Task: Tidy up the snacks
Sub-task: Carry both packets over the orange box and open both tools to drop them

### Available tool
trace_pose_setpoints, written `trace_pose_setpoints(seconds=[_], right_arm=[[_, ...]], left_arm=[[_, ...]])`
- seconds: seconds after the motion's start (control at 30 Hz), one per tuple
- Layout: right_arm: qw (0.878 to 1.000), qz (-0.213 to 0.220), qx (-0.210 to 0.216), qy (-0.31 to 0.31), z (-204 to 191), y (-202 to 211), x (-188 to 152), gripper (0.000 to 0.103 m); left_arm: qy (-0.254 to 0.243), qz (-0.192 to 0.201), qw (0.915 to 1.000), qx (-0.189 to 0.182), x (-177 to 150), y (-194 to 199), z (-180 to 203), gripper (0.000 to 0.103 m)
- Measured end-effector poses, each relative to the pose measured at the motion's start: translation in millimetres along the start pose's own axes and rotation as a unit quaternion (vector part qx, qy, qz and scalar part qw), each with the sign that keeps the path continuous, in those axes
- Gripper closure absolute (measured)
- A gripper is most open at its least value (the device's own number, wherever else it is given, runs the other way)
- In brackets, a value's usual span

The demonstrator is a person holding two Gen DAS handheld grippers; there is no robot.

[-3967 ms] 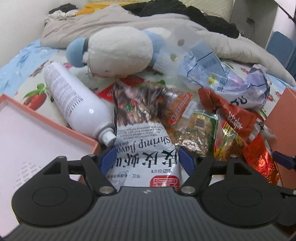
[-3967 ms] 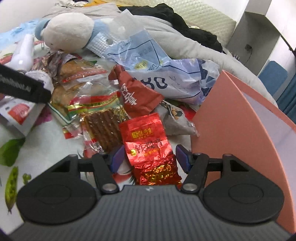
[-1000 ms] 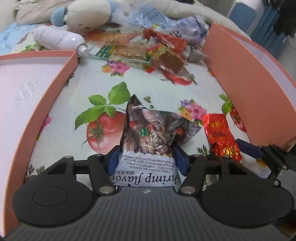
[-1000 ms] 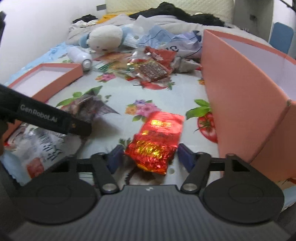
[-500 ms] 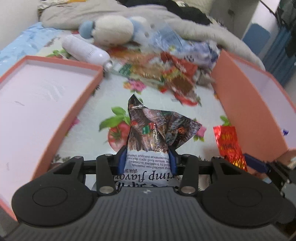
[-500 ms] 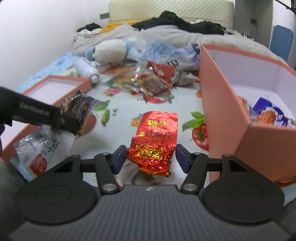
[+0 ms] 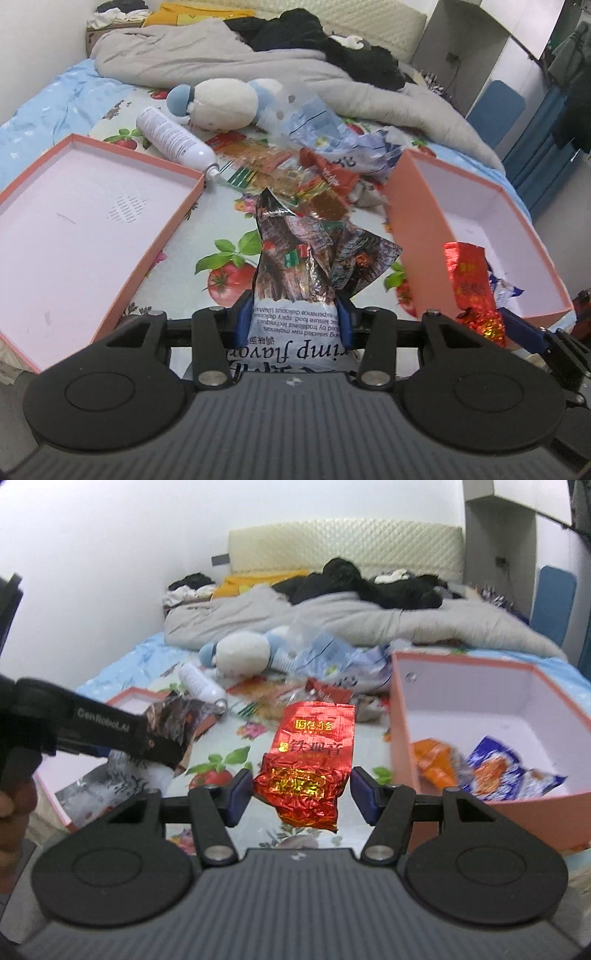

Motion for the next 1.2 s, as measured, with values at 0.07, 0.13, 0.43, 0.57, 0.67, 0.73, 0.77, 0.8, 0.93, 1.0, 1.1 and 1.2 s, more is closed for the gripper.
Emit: trace_pose_setpoints(seconds=[0.07, 0.13, 0.43, 0.57, 0.67, 0.73, 0.77, 0.8, 0.93, 1.0, 1.1, 1.2], right_arm=[[1.000, 0.004, -0.006, -0.005, 5, 11, 3, 0.042], [1.000, 0.006, -0.013, -0.008, 10, 21, 4, 0.042], [0.999, 0.010, -0.051, -0.014, 44, 47, 6, 0.042], [0.997, 0.014, -0.077, -0.024, 70, 41, 13, 0.042], [0.995, 0.016, -0.098, -0.030, 92, 32, 17, 0.042], [0.993, 0.016, -0.109, -0.035, 107, 24, 20, 0.042], [0.993, 0.015, -0.113, -0.039, 115, 20, 22, 0.042], [0.992, 0.013, -0.119, -0.042, 122, 15, 24, 0.042], [0.990, 0.004, -0.131, -0.052, 148, -2, 29, 0.042], [0.989, -0.003, -0.134, -0.058, 162, -13, 30, 0.042], [0.989, -0.011, -0.135, -0.061, 180, -31, 30, 0.042], [0.988, -0.019, -0.139, -0.064, 196, -48, 30, 0.042]], left_arm=[[0.003, 0.001, 0.9999, -0.012, -1, 8, 8, 0.053], [-0.003, 0.005, 0.9997, -0.022, -1, 15, 19, 0.053], [-0.030, 0.003, 0.9959, -0.085, 3, 10, 80, 0.053], [-0.048, 0.001, 0.9928, -0.110, 15, -9, 111, 0.053], [-0.058, -0.001, 0.9899, -0.130, 29, -24, 134, 0.053], [-0.068, -0.001, 0.9881, -0.138, 38, -34, 150, 0.053], [-0.074, -0.001, 0.9871, -0.142, 42, -40, 158, 0.053], [-0.078, -0.002, 0.9864, -0.144, 47, -45, 166, 0.053], [-0.089, -0.015, 0.9841, -0.153, 62, -76, 192, 0.053], [-0.096, -0.021, 0.9826, -0.157, 70, -94, 203, 0.053], [-0.103, -0.030, 0.9814, -0.159, 81, -124, 219, 0.053], [-0.113, -0.043, 0.9793, -0.163, 87, -152, 236, 0.053]])
Point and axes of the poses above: each gripper's, at about its wrist camera, not at the fingertips, and y roughly against the way its jaws point, z to its right, x to its top, the point moved 3 cm from there along -y, roughly the way its jaws point, and after that the axes turned 5 degrees about z, right-handed, at the moved point
